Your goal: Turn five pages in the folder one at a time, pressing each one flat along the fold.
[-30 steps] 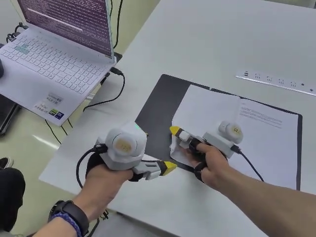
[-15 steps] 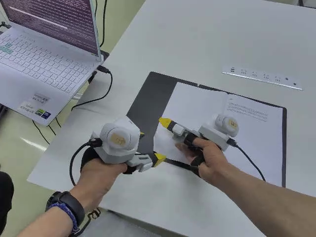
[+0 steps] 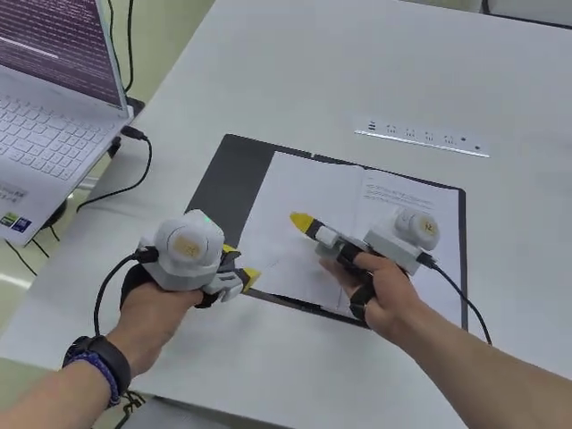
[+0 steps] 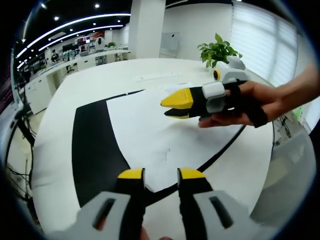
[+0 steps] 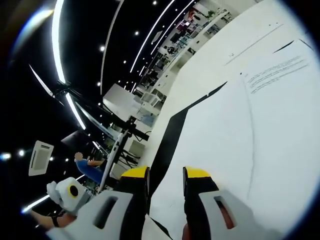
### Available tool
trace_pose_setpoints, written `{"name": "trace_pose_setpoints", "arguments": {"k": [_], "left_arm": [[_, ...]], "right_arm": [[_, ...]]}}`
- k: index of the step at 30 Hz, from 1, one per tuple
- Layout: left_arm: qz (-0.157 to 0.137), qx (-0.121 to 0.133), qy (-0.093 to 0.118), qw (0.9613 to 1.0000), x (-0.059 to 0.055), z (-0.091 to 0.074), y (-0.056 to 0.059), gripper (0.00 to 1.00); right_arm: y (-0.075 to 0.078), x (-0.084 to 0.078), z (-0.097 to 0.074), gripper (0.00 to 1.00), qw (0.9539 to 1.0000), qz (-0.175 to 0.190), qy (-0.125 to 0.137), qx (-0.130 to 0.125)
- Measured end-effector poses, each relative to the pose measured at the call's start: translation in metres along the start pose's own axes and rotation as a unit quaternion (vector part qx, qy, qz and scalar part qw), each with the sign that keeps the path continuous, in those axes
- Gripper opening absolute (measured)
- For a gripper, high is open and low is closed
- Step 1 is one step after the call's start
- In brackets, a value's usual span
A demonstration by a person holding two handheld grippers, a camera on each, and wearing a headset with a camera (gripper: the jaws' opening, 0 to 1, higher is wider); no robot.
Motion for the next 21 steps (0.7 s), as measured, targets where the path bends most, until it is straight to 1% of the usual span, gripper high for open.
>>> {"name": "trace_pose_setpoints", "arguments": {"k": [3,5,8,14,15,17,19,20,21], "left_arm": [[-0.007,0.003,-0.009,0.9999,-0.007,0.006,-0.004,0.15],[-0.021,0.005,-0.012,0.9997,-0.010,0.008,-0.006,0.14],[-0.033,0.008,-0.010,0.9994,-0.013,0.010,-0.009,0.12],[-0.044,0.011,-0.017,0.9989,-0.020,0.016,-0.011,0.07],[-0.045,0.011,-0.019,0.9988,-0.022,0.017,-0.011,0.06],[-0.034,0.016,-0.033,0.9988,-0.028,0.018,-0.012,0.04],[-0.028,0.020,-0.041,0.9986,-0.032,0.020,-0.013,0.02],[-0.027,0.021,-0.029,0.9990,-0.030,0.021,-0.015,0.01],[-0.030,0.022,-0.034,0.9987,-0.031,0.020,-0.015,0.00]], "right_arm": [[0.010,0.004,-0.013,0.25,0.9999,-0.001,0.004,-0.009],[0.016,0.006,-0.019,0.24,0.9999,0.000,0.007,-0.013],[0.022,0.011,-0.029,0.22,0.9998,-0.003,0.014,-0.016],[0.031,0.019,-0.042,0.21,0.9995,-0.004,0.025,-0.021],[0.031,0.019,-0.043,0.21,0.9994,-0.005,0.025,-0.021],[0.035,0.020,-0.046,0.21,0.9994,-0.009,0.025,-0.024],[0.039,0.021,-0.049,0.20,0.9993,-0.012,0.022,-0.026],[0.041,0.021,-0.051,0.20,0.9993,-0.015,0.020,-0.028],[0.042,0.021,-0.052,0.20,0.9992,-0.017,0.019,-0.029]]}}
Point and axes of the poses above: the centre of the closed fingertips' face, and the gripper's own axes: z roughly forward along the fingers, y roughly to its right, x roughly out of its top, the point moved 1 cm from there along -z, roughly backward along the fingers, and after that the axes turned 4 degrees about -x, right-handed, at the moved point
